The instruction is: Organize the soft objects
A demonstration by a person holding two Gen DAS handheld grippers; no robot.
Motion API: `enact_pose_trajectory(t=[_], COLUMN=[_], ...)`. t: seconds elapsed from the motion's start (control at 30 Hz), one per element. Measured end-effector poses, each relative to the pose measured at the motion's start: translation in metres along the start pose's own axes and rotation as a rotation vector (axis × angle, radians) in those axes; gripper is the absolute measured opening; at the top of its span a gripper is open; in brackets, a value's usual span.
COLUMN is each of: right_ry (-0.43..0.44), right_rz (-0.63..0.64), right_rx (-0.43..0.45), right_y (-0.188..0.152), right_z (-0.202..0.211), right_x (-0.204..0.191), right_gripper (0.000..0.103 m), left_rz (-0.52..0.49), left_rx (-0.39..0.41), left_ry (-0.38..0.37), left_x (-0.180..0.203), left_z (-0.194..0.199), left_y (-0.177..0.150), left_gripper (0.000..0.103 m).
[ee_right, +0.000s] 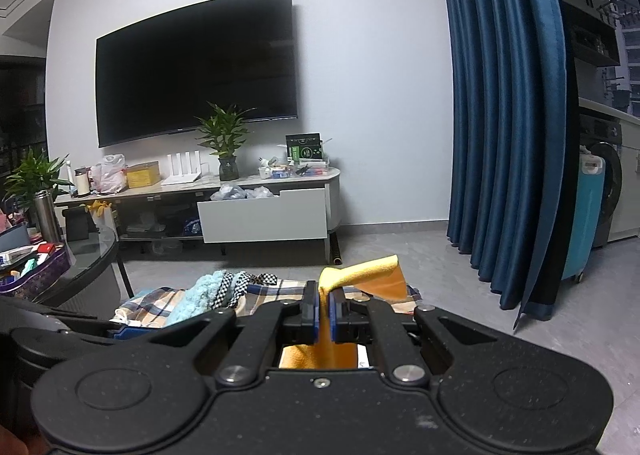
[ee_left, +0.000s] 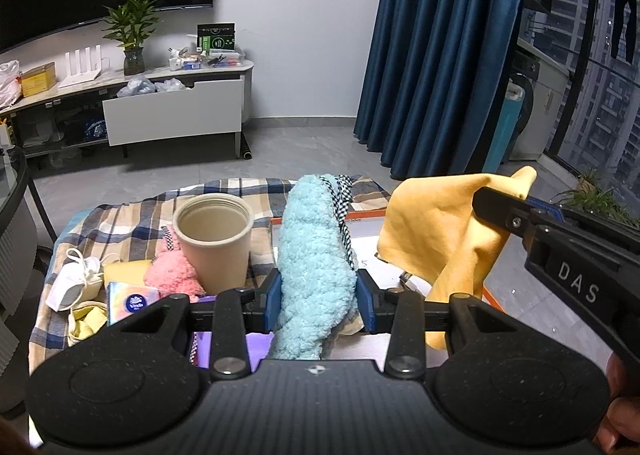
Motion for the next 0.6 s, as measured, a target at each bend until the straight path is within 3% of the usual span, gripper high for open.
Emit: enact_pose_trajectory(t=[0.6], right_ry=[-0.062], right_rz=[-0.020], right_rx=[-0.036], right_y=[-0.005], right_z=[-0.020], right_x=[0.035], right_gripper=[0.005], left_rz=[-0.019], left_rx=[-0.055], left_ry=[-0.048], left_x=[0.015], left_z=[-0.032], left_y=[-0.003], left_gripper=[0.040])
Point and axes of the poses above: each gripper's, at about its wrist camera, not at the fingertips, and z roughly against the way its jaws point, x to its right, y to its top, the point moved 3 cm from there along -z, roughly the way its jaws point, and after that the axes turned 13 degrees about -y, right-handed, at the moved point
